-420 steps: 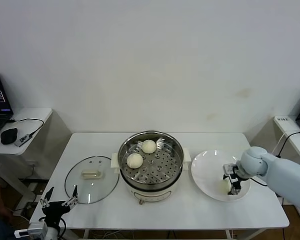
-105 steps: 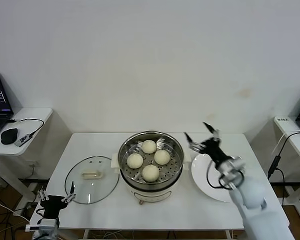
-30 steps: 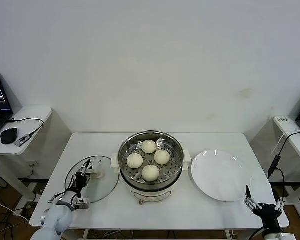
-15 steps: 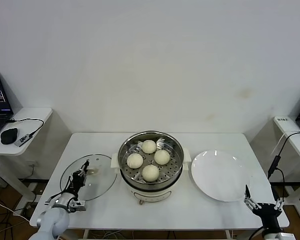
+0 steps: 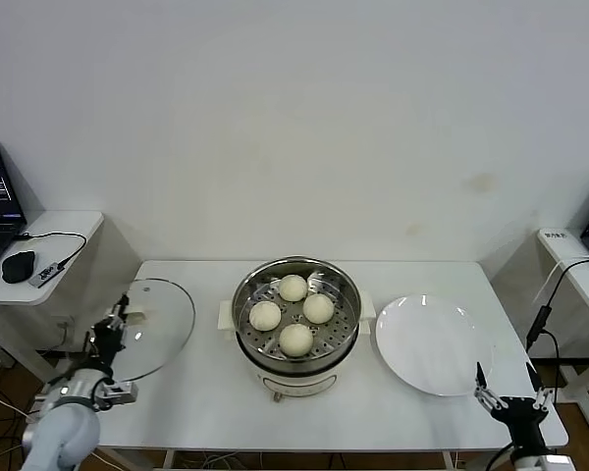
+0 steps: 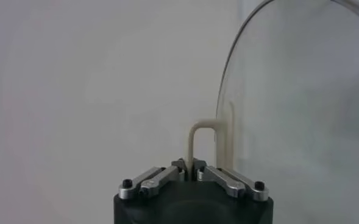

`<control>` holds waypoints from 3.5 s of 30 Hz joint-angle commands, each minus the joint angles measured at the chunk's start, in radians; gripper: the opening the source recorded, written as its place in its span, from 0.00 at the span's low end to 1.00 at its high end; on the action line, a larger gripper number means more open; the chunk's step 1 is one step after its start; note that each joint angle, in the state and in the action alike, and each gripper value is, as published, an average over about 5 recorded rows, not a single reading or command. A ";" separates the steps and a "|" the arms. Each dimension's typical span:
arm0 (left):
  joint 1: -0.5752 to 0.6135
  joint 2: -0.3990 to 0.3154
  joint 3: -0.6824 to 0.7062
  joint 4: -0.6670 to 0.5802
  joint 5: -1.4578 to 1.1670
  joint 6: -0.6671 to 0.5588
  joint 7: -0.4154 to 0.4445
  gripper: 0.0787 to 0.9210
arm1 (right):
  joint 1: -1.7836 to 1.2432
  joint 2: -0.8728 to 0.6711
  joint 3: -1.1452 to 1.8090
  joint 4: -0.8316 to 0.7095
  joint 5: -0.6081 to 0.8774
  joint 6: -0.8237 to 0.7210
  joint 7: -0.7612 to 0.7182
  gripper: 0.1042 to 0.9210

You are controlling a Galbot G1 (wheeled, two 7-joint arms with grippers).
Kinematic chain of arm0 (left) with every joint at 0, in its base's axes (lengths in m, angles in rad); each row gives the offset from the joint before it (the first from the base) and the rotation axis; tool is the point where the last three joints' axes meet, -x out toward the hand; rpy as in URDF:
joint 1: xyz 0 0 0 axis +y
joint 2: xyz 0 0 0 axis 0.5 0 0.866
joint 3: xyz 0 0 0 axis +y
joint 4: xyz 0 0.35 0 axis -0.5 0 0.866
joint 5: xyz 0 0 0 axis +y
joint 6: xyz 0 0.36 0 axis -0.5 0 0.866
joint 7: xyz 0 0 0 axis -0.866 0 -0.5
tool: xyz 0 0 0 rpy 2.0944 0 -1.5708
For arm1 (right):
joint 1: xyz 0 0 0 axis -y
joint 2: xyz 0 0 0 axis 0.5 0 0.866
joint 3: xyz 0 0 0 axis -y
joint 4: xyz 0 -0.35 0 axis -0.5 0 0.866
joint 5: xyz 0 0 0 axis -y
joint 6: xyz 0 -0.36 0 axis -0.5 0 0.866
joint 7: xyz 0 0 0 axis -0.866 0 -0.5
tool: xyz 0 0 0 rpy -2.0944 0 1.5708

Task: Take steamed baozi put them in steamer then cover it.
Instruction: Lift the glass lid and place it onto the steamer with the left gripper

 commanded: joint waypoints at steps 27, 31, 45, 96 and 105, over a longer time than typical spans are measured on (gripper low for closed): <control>-0.309 -0.250 0.735 -0.315 0.316 0.495 0.379 0.07 | -0.025 0.041 -0.060 -0.020 -0.219 0.056 -0.001 0.88; -0.357 -0.284 0.782 -0.276 0.351 0.508 0.411 0.07 | -0.025 0.039 -0.060 -0.035 -0.227 0.062 0.000 0.88; -0.434 -0.350 0.816 -0.138 0.382 0.513 0.422 0.07 | -0.025 0.050 -0.065 -0.045 -0.242 0.069 0.001 0.88; -0.371 -0.352 0.721 -0.087 0.386 0.463 0.374 0.07 | -0.040 0.061 -0.098 -0.056 -0.280 0.091 0.001 0.88; -0.367 -0.347 0.716 -0.113 0.378 0.455 0.369 0.10 | -0.040 0.064 -0.103 -0.055 -0.286 0.091 0.002 0.88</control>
